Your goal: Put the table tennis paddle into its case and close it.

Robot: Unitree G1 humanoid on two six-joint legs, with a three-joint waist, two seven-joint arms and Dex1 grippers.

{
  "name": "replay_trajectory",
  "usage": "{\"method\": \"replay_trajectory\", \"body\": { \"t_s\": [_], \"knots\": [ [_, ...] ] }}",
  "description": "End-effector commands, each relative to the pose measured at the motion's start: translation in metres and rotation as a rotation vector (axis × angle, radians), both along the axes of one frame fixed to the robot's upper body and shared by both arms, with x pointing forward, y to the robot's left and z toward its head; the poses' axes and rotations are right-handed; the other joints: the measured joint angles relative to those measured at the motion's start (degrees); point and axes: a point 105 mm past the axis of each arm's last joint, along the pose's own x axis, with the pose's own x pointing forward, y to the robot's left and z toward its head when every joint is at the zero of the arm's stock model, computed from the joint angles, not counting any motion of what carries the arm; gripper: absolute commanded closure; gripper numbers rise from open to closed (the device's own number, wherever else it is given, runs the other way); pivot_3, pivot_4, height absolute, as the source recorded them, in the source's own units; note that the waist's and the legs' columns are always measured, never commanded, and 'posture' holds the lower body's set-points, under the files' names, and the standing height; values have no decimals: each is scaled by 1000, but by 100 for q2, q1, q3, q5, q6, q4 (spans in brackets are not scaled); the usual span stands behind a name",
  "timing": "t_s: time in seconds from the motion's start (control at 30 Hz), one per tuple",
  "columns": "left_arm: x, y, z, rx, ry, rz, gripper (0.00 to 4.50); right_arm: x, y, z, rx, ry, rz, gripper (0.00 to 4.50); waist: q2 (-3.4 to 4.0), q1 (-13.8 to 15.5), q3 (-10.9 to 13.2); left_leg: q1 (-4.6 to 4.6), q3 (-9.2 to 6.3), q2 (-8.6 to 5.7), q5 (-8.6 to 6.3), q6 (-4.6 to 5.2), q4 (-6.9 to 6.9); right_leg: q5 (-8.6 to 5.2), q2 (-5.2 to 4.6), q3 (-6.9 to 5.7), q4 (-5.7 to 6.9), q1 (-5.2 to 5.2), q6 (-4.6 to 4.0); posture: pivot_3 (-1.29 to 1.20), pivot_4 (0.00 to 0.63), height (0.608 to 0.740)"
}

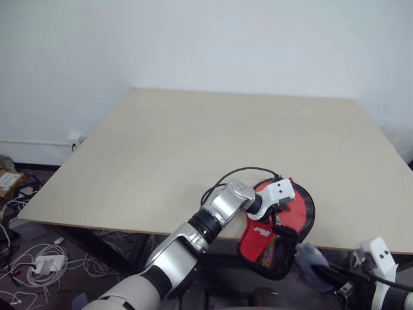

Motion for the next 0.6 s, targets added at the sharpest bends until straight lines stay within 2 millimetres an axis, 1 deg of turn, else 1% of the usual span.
{"method": "replay_trajectory", "body": {
  "t_s": [0.03, 0.13, 0.27, 0.33, 0.4, 0.47, 0.53, 0.57, 0.6],
  "knots": [
    [-4, 33, -53, 211, 99, 69, 0, -11, 25, 11, 89, -28, 113, 4484, -4, -12, -4, 3, 1, 2, -1, -1, 1, 0, -2, 1, 0, 2, 0, 0, 0, 740],
    [-2, 34, -53, 212, 101, 71, 0, -21, 33, 14, 128, -22, 170, 4485, -15, -49, -9, 3, 1, 8, -2, -3, 6, 0, -9, -2, 0, 7, 0, 0, 0, 740],
    [0, 33, -52, 211, 103, 80, 0, -28, 37, 16, 134, -26, 240, 4486, -29, -113, -17, 2, 3, 4, -5, -5, 8, 0, -38, -20, -2, 11, 0, 0, 0, 740],
    [0, 32, -52, 211, 103, 82, 0, -27, 41, 19, 148, -42, 262, 4487, -34, -122, -19, 1, 1, -1, -6, -4, 6, 0, -69, -53, -3, 13, 0, 0, 0, 740],
    [1, 32, -51, 210, 99, 81, 0, -26, 40, 14, 102, -19, 285, 4487, -38, -123, -20, 0, 2, -6, -7, -2, 6, -1, -98, -91, -5, 17, 1, 0, 0, 740],
    [2, 31, -52, 210, 97, 81, 0, -24, 41, 12, 94, -13, 299, 4487, -45, -122, -22, -2, 0, -7, -7, -2, 8, -1, -106, -113, -10, 18, 1, 0, 0, 740],
    [2, 31, -52, 210, 97, 83, 0, -18, 37, 10, 103, -14, 259, 3766, -49, -122, -25, -2, -8, -2, -7, -3, 7, -1, -111, -136, -10, 18, 1, 0, 0, 740],
    [2, 32, -52, 211, 98, 84, 0, -15, 36, 9, 96, -17, 251, 3526, -50, -122, -25, -2, -11, 0, -7, -3, 7, -1, -111, -143, -10, 18, 1, 0, 0, 740],
    [3, 32, -52, 211, 98, 86, 0, -12, 35, 8, 90, -24, 246, 3181, -50, -122, -25, -1, -13, 0, -8, -4, 7, -1, -111, -146, -10, 18, 1, 0, 0, 740]
  ]
}}
